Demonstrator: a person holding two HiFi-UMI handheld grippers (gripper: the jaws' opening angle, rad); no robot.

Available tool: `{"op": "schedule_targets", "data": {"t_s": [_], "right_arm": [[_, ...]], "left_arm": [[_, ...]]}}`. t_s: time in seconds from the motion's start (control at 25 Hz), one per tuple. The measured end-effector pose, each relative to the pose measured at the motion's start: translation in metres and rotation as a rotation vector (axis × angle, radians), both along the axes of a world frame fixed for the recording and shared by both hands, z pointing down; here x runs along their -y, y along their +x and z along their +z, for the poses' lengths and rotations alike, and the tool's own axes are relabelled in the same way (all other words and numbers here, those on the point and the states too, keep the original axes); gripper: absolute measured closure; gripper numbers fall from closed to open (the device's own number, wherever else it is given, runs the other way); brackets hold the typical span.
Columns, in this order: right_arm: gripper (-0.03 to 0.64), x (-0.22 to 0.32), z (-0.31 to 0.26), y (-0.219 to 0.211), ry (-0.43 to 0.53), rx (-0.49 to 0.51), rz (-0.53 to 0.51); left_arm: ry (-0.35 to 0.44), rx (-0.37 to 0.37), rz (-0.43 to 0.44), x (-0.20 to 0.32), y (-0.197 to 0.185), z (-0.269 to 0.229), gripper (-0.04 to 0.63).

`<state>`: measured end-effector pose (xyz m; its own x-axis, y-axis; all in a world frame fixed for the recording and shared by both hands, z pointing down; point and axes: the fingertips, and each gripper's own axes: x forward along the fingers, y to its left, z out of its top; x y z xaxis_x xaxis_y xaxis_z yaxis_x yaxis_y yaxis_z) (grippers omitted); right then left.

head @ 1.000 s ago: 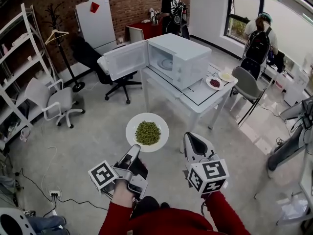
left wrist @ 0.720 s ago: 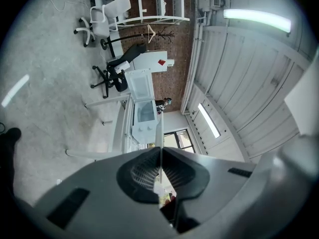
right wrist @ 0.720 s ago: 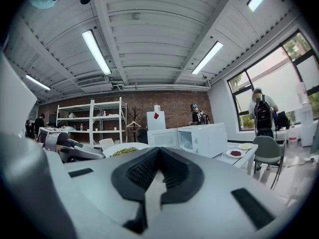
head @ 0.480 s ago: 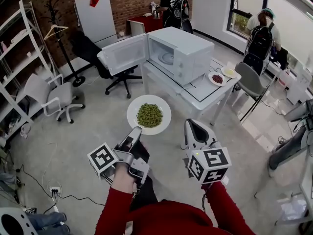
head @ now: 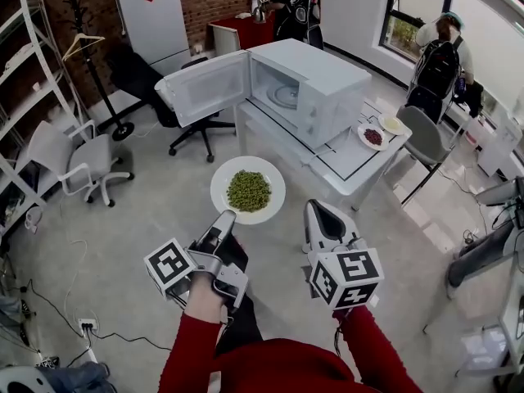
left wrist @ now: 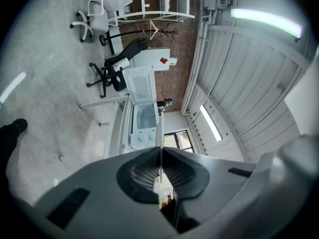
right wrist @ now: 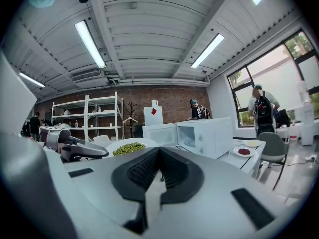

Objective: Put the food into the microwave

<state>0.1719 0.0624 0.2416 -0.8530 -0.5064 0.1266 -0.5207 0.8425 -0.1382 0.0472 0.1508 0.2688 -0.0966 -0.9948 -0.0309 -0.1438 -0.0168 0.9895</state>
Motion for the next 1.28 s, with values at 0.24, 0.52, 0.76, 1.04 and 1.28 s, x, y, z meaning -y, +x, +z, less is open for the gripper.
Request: {"op": "schedule_targets", "data": {"t_s": [0.24, 0.52, 0.76, 1.04, 1.28], "right_arm": [[0.603, 0.033, 0.002, -0.070, -0.019, -0.021, 0.020], [0.603, 0.071, 0.016, -0.128, -0.054, -0.061, 0.095], [0.603, 0.110, 0.043, -0.140, -0.052, -0.082, 0.153], [0.603, 0.145, 0.082, -0.136, -0.050, -0.123, 0.170], [0.603, 0.169, 0.092, -0.141, -0.065, -0.127, 0.188]], "left_arm": [[-0.004, -0.014, 0.038, 0.040, -0.069, 0.002, 0.574], [0.000, -0.044, 0.112, 0.084, -0.126, 0.007, 0.574], [0.001, -0.056, 0.176, 0.133, -0.135, 0.036, 0.574], [0.024, -0.073, 0.184, 0.177, -0.129, 0.066, 0.574], [0.003, -0.057, 0.186, 0.201, -0.136, 0.077, 0.574]]}}
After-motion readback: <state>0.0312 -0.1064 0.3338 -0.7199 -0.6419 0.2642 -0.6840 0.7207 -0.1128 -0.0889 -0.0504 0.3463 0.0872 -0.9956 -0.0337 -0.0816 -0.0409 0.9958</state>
